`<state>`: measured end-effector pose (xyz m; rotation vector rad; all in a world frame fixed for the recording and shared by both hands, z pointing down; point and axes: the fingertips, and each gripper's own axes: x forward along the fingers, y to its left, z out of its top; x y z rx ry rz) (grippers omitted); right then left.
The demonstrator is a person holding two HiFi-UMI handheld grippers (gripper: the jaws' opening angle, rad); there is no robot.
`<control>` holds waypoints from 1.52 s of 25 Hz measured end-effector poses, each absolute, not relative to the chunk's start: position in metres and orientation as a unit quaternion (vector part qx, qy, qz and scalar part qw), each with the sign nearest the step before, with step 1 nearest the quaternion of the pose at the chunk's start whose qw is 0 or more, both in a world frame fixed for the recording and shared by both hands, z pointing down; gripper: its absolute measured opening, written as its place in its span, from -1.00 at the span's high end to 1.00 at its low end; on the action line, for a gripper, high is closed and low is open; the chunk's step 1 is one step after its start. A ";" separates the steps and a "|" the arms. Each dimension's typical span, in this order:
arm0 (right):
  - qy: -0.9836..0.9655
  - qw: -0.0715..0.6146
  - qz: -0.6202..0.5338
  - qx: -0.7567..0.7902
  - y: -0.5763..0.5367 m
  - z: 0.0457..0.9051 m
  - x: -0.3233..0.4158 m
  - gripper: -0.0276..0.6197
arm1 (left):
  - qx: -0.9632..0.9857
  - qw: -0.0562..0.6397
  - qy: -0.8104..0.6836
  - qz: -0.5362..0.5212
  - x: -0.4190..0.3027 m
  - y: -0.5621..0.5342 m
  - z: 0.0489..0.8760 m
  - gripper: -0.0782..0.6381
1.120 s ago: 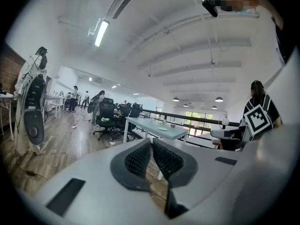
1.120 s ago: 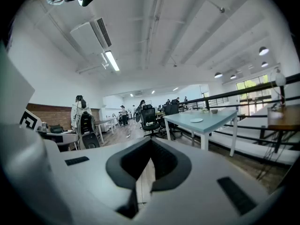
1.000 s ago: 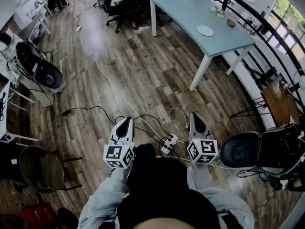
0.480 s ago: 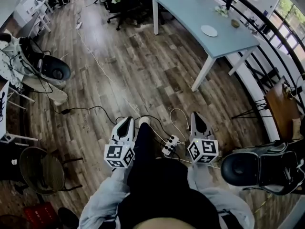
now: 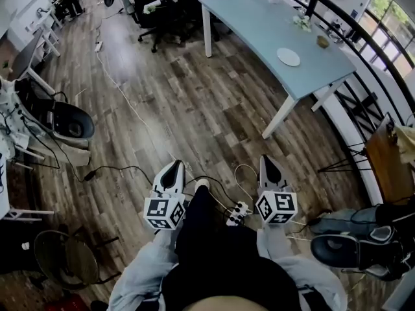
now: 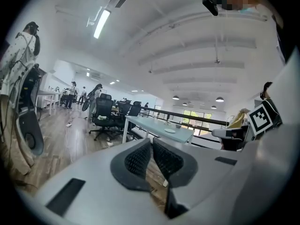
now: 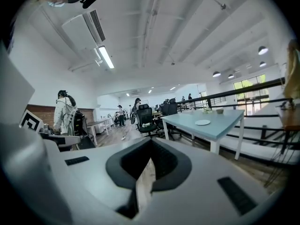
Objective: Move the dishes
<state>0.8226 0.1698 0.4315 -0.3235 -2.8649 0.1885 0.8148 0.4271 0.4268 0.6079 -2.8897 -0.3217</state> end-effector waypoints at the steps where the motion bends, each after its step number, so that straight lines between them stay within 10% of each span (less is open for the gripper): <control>1: -0.984 0.125 0.065 -0.109 0.173 0.430 0.810 0.90 | 0.208 0.086 -0.968 -0.108 0.800 0.429 0.426 0.70; 38: -0.984 0.148 0.080 -0.060 0.178 0.450 0.490 0.90 | 0.266 0.092 -0.950 -0.133 0.451 0.437 0.432 0.70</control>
